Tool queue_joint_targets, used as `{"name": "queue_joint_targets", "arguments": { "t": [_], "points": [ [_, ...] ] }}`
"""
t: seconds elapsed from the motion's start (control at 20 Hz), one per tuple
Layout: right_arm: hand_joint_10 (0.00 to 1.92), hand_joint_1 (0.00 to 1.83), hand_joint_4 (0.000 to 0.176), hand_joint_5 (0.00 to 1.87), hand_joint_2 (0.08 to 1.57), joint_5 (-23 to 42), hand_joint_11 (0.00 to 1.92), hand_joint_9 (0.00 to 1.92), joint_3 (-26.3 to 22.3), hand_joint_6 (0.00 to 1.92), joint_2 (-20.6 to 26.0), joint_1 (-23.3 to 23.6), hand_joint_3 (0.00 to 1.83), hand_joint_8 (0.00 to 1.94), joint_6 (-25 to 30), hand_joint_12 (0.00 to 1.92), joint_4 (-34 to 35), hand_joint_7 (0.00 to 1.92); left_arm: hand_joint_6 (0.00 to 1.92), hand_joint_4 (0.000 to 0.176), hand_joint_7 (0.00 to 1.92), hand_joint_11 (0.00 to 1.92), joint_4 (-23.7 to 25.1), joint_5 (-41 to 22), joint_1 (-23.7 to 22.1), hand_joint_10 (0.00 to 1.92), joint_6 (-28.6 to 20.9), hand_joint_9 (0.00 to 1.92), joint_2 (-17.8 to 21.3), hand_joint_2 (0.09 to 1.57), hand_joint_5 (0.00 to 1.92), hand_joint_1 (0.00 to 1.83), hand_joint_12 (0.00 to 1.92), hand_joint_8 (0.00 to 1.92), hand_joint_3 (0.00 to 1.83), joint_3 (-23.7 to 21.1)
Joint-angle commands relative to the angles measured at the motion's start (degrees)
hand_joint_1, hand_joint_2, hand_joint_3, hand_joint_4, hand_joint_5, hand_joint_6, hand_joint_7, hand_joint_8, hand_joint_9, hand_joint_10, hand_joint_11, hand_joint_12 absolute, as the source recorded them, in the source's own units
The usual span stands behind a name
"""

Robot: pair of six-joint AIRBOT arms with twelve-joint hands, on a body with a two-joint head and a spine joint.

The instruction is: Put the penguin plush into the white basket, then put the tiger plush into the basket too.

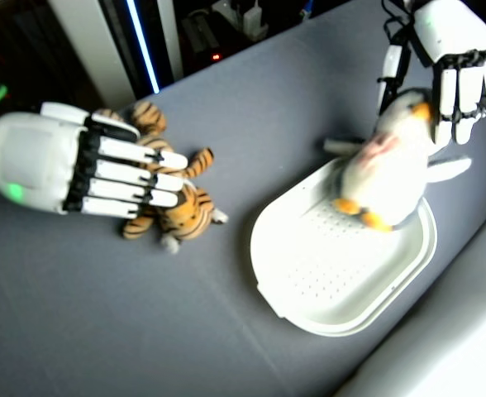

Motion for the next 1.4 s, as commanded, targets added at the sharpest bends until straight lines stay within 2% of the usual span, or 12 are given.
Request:
{"name": "queue_joint_targets", "arguments": {
  "t": [0.0, 0.2, 0.3, 0.35, 0.4, 0.6, 0.9, 1.05, 1.1, 1.15, 1.25, 1.35],
  "points": [
    [0.0, 0.96, 0.056, 0.49, 1.26, 10.0, 0.43, 0.45, -0.6, 0.0, 1.3, 0.3, 0.0, 0.0, -0.7, 0.1, 0.9, 0.48, 0.0, 0.129, 0.33, 0.21, 1.6, -10.4, 0.1, 0.0, -0.2, 0.53, 1.3, 0.92, 0.35, 0.91, 1.21, 0.0, 0.0, -0.6],
    [0.0, 1.03, 0.052, 0.56, 1.16, 11.4, 0.42, 0.43, -4.0, 0.0, 4.7, 0.2, 0.0, 0.0, -3.8, 0.06, -3.8, 0.46, 0.0, 0.136, 0.31, 0.04, 5.9, -19.3, 5.4, 0.0, -0.5, 0.44, 6.9, 0.93, 0.27, 0.9, 1.24, 0.0, 0.0, -8.0],
    [0.0, 1.14, 0.109, 0.55, 1.08, 9.0, 0.41, 0.42, -4.8, 0.0, 5.1, 0.1, 0.0, 0.0, -3.7, 0.04, -6.7, 0.4, 0.0, 0.158, 0.3, 0.0, 7.2, -22.5, 8.0, 0.0, -2.1, 0.37, 8.7, 0.93, 0.26, 0.92, 1.18, 0.0, 0.0, -10.1],
    [0.01, 1.15, 0.12, 0.52, 1.08, 6.3, 0.41, 0.44, -4.9, 0.0, 5.1, 0.1, 0.0, 0.0, -3.2, 0.03, -8.2, 0.39, 0.01, 0.087, 0.3, 0.0, 7.7, -23.8, 9.2, 0.0, -3.1, 0.34, 9.5, 0.91, 0.29, 0.88, 1.02, 0.0, 0.0, -10.8],
    [0.0, 1.16, 0.126, 0.51, 1.08, 4.4, 0.4, 0.44, -4.9, 0.0, 5.1, 0.1, 0.0, 0.01, -2.6, 0.03, -9.2, 0.41, 0.01, 0.063, 0.29, 0.0, 8.0, -25.0, 10.2, 0.0, -3.9, 0.31, 10.1, 0.92, 0.3, 0.83, 0.9, 0.0, 0.0, -11.4],
    [0.01, 1.07, 0.171, 0.33, 1.13, -5.0, 0.37, 0.28, -4.3, 0.0, 4.1, -0.3, 0.01, 0.01, -1.1, 0.02, -12.5, 0.25, 0.0, 0.035, 0.3, 0.0, 6.9, -26.0, 12.1, 0.0, -4.1, 0.27, 10.3, 0.93, 0.34, 0.81, 0.77, 0.0, 0.0, -12.1],
    [0.02, 1.18, 0.176, 0.3, 1.18, -15.0, 0.38, 0.19, -0.8, 0.01, 1.3, 1.7, 0.0, 0.0, -2.1, 0.03, -13.1, 0.17, 0.0, 0.066, 0.34, 0.0, 6.9, -28.1, 13.7, 0.0, -6.0, 0.34, 9.5, 0.9, 0.36, 0.83, 0.93, 0.0, 0.0, -12.1],
    [0.0, 1.34, 0.121, 0.48, 1.17, -23.2, 0.49, 0.55, 2.0, 0.01, -2.6, 6.8, 0.0, 0.01, -2.2, 0.28, -17.1, 0.37, 0.01, 0.041, 0.35, 0.0, 6.9, -29.2, 14.3, 0.0, -6.7, 0.33, 9.7, 0.92, 0.41, 0.84, 0.87, 0.0, 0.01, -12.1],
    [1.23, 1.54, 0.072, 0.67, 1.18, -25.9, 0.57, 0.61, 3.1, 0.04, -4.1, 8.9, 0.03, 0.04, -2.2, 0.63, -18.6, 0.56, 0.01, 0.041, 0.34, 0.0, 6.8, -29.6, 14.6, 0.0, -7.2, 0.32, 9.9, 0.93, 0.42, 0.84, 0.84, 0.0, 0.01, -12.2],
    [1.54, 1.34, 0.0, 0.67, 1.28, -27.8, 0.61, 0.66, 4.2, 1.14, -5.3, 10.0, 0.0, 1.27, -2.2, 1.04, -19.3, 0.5, 0.0, 0.037, 0.35, 0.0, 6.7, -29.9, 14.8, 0.0, -7.4, 0.34, 10.0, 0.94, 0.43, 0.83, 0.88, 0.0, 0.0, -12.2],
    [1.89, 1.27, 0.0, 0.48, 1.37, -26.9, 0.69, 0.46, 5.1, 1.52, -5.9, 11.2, 0.0, 1.75, -1.3, 1.81, -19.2, 0.48, 0.0, 0.034, 0.35, 0.0, 6.6, -30.0, 15.1, 0.0, -7.4, 0.34, 10.0, 0.94, 0.43, 0.83, 0.91, 0.0, 0.0, -12.3],
    [1.77, 1.41, 0.0, 0.46, 1.32, -23.3, 0.63, 0.55, 5.0, 1.55, -5.3, 12.6, 0.0, 1.67, -0.9, 1.7, -19.0, 0.5, 0.0, 0.03, 0.36, 0.0, 6.3, -30.4, 15.7, 0.0, -7.4, 0.35, 10.3, 0.94, 0.43, 0.83, 0.92, 0.0, 0.0, -12.5]
  ]
}}
